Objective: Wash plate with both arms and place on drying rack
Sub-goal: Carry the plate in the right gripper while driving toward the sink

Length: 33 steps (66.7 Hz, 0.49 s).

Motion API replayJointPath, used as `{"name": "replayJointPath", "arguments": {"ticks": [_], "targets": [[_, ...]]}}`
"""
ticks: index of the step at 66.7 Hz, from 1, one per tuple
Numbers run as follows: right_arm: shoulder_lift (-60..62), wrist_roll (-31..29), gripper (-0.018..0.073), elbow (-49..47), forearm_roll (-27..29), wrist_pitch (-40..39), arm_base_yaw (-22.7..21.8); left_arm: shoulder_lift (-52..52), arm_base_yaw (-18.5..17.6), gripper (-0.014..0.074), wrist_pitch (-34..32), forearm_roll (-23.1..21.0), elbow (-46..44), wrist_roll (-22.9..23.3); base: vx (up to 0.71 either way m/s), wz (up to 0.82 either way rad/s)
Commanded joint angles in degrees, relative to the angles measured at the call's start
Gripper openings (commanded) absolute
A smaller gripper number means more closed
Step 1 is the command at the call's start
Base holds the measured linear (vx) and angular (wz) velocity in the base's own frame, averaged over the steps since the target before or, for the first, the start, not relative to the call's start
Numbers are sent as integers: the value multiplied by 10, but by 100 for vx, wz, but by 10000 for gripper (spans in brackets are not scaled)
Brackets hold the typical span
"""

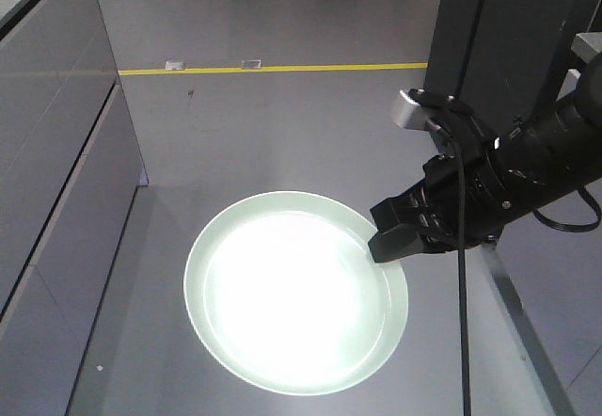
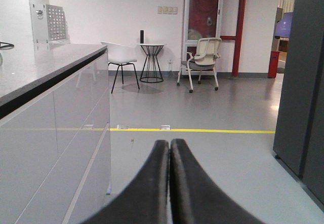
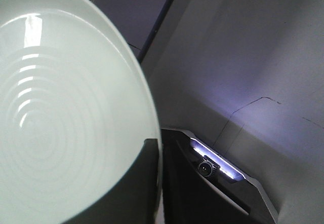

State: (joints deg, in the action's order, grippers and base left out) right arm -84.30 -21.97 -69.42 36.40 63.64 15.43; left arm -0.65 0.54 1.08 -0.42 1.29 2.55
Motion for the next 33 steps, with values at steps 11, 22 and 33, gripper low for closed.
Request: {"name": "replayJointPath", "arguments": {"ticks": [11, 22, 33], "targets": [[22, -6, -8, -15, 24, -9, -1, -7, -2, -6, -42, -6, -16, 1, 20, -3], [22, -6, -8, -15, 24, -9, -1, -7, -2, -6, -42, -6, -16, 1, 19, -6], [22, -6, -8, -15, 24, -9, -1, -7, -2, -6, -42, -6, -16, 1, 18, -10]]}}
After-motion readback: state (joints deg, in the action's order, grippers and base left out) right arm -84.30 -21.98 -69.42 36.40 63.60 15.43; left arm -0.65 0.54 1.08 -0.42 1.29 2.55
